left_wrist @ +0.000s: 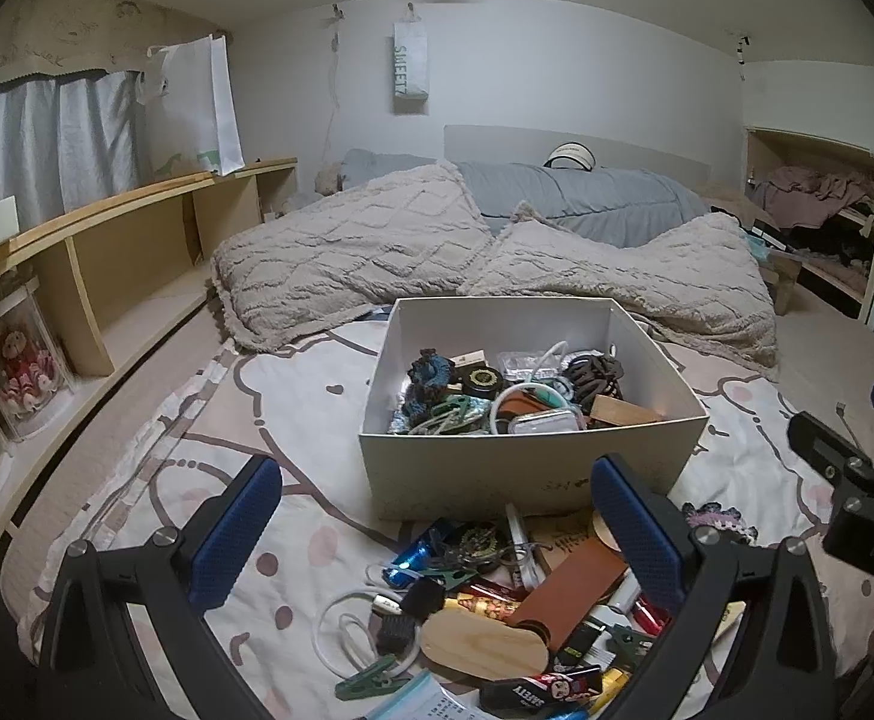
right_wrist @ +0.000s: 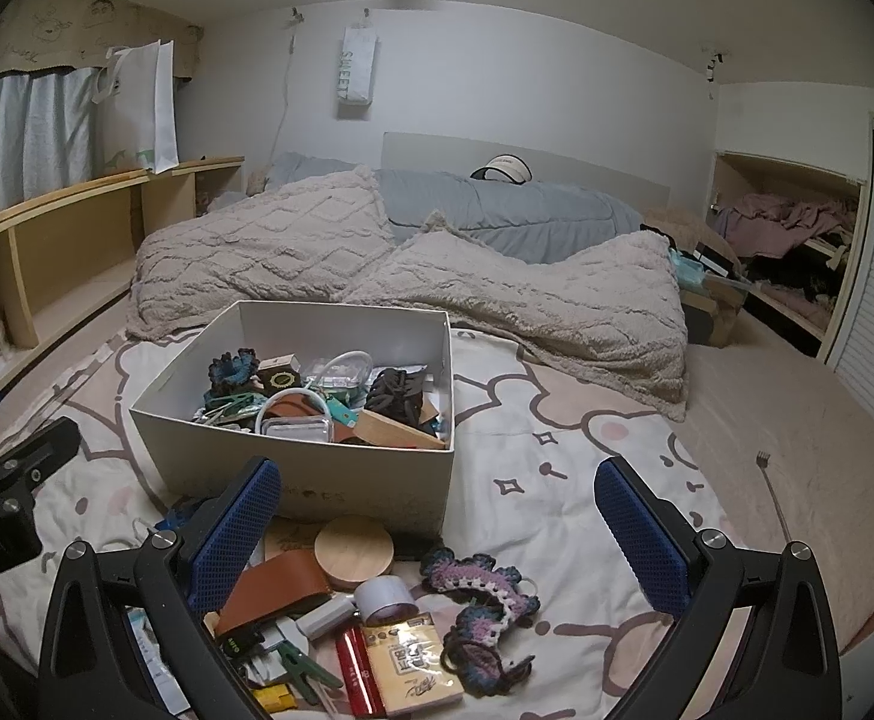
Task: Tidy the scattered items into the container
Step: 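Move both tools toward the scattered items in front of the box, then lower the left tool over the white medicine packet while the right tool approaches the tissue pack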
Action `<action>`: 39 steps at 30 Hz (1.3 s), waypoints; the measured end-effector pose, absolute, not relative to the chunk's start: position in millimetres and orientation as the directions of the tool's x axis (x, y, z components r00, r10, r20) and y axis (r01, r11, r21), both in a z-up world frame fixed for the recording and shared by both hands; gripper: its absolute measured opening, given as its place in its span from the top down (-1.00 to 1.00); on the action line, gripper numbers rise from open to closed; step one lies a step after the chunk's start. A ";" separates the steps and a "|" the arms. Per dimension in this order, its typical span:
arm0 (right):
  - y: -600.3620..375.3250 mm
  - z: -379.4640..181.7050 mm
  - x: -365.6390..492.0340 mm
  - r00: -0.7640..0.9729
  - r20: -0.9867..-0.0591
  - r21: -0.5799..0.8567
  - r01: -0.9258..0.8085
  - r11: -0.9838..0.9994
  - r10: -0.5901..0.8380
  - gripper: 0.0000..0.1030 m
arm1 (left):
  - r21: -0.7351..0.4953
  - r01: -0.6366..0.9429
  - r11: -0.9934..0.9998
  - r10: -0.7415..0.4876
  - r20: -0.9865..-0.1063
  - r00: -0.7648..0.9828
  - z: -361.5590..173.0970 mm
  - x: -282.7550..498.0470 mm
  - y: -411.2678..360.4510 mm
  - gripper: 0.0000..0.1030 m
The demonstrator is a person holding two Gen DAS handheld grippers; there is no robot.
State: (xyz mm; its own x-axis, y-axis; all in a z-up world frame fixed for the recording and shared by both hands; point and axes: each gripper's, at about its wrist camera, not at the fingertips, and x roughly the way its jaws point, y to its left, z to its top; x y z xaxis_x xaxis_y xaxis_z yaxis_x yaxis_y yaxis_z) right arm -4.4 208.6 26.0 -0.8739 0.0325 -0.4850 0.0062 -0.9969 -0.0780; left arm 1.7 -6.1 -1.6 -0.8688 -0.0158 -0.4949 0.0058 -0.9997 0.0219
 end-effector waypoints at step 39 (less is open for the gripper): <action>237.8 -29.0 12.1 -0.821 -0.571 -0.059 0.035 -0.998 0.005 -1.00 | 0.094 -0.033 -0.995 -0.035 -0.637 -0.770 -58.0 8.1 -15.5 -1.00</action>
State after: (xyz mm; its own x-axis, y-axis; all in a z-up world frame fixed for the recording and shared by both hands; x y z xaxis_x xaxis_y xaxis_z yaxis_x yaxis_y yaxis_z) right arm 12.1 237.8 -29.0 -0.8210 0.0052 -0.5709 0.0346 -0.9977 -0.0589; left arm 8.1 -15.5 -58.0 -0.7697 -0.0350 -0.6375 -0.0325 -0.9950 0.0940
